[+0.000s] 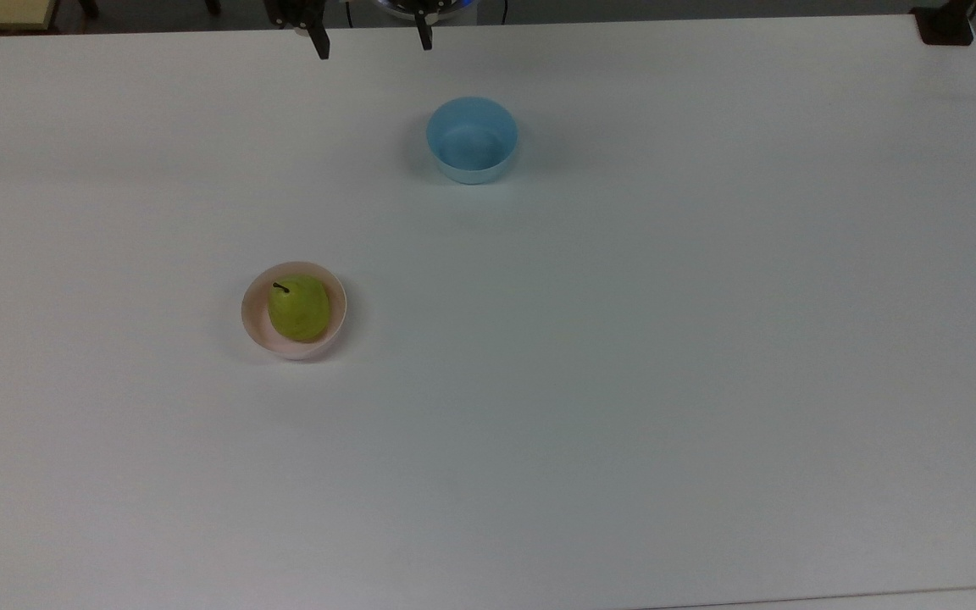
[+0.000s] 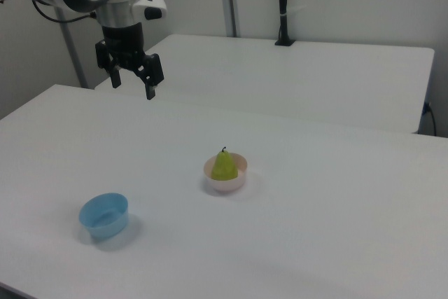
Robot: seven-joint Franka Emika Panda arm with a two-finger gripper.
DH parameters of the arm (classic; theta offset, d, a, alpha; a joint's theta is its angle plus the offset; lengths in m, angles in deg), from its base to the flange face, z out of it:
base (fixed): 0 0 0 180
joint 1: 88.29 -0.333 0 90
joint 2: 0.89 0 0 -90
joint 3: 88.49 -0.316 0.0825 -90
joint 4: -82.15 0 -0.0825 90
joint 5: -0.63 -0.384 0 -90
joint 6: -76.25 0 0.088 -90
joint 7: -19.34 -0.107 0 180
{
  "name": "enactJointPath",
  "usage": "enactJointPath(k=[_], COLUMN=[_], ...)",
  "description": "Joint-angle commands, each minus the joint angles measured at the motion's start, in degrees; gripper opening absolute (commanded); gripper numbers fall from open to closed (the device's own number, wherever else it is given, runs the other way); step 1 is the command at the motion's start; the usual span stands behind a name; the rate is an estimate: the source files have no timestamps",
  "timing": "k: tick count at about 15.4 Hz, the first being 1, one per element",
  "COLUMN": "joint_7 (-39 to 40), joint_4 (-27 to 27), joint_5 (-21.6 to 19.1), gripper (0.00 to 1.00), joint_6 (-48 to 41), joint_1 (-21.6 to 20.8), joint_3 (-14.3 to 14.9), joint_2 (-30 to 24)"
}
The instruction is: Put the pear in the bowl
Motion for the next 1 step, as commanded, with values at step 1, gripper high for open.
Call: enactJointPath(k=[1], joint_7=[0.1], joint_4=[-1.2], joint_5=[-0.2], gripper=[1.0], joint_6=[0.8], joint_1=[-1.2], joint_3=[0.2], joint_2=[-0.8])
